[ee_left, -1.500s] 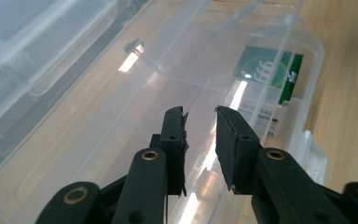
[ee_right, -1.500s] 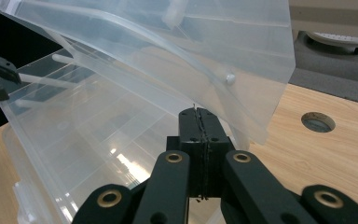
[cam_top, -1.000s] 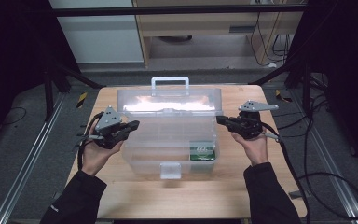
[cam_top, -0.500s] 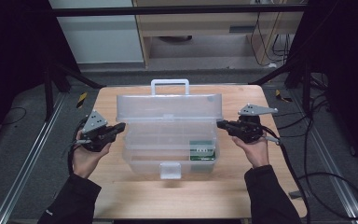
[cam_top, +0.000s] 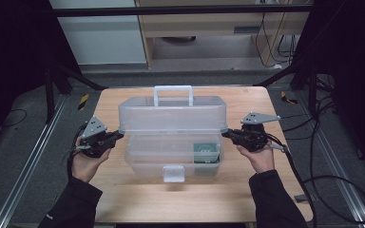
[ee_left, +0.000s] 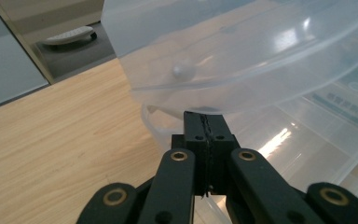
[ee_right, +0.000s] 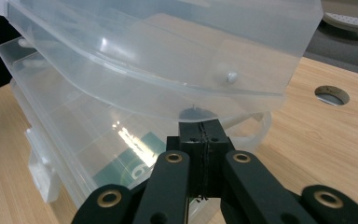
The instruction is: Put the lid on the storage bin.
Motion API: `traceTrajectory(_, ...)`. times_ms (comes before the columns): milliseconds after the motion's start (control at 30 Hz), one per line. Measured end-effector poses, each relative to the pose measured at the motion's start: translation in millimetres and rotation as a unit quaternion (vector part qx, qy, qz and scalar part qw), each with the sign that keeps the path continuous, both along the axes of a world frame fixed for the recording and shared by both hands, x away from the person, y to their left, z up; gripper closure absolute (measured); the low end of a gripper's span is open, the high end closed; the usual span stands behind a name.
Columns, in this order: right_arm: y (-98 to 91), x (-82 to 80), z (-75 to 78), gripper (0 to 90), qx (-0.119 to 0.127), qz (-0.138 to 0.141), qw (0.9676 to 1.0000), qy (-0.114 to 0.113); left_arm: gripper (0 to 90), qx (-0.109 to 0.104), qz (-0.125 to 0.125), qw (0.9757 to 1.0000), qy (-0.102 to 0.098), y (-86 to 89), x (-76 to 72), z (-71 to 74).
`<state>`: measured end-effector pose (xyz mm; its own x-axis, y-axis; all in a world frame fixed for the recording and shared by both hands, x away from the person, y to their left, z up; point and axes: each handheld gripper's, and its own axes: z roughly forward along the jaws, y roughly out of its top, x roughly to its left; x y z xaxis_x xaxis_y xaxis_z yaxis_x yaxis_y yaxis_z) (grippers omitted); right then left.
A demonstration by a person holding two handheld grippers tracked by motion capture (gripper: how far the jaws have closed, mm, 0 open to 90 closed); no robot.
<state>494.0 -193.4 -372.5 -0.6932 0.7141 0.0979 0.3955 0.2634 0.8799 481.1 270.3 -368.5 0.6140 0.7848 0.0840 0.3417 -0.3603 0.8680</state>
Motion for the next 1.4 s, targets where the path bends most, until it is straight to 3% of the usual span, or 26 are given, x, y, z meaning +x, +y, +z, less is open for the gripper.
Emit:
traceTrajectory(700, -4.2, -22.0, -20.6, 90.0, -0.035, 0.006, 0.9992, 0.019, 89.3, 0.028, -0.003, 0.999, 0.035, 4.1, -2.0, -24.0)
traceTrajectory(867, -5.3, -23.8, -28.3, 90.0, -0.053, 0.006, 0.9982, 0.028, 89.1, 0.034, 0.014, 0.9984, 0.043, 9.5, 2.5, -30.2)
traceTrajectory(967, -6.1, -24.0, -36.7, 90.0, -0.079, 0.0, 0.9963, 0.035, 88.8, 0.035, 0.033, 0.9977, 0.048, 16.5, 5.9, -33.5)
traceTrajectory(1000, -8.1, -23.1, -39.7, 90.0, -0.073, -0.001, 0.9966, 0.04, 88.4, 0.036, 0.04, 0.9973, 0.05, 19.1, 7.7, -36.6)
traceTrajectory(1133, -18.2, -17.5, -49.3, 89.9, -0.09, -0.03, 0.9947, 0.039, 83.9, 0.04, 0.061, 0.9954, 0.062, 26.9, 14.1, -48.8)
traceTrajectory(1267, -31.0, -12.7, -59.6, 85.3, -0.092, -0.076, 0.9921, 0.039, 72.3, 0.047, 0.083, 0.9936, 0.06, 33.0, 19.5, -59.5)
traceTrajectory(1400, -43.0, -8.8, -68.5, 75.5, -0.096, -0.118, 0.9878, 0.031, 59.3, 0.057, 0.112, 0.9894, 0.072, 41.4, 25.6, -70.5)
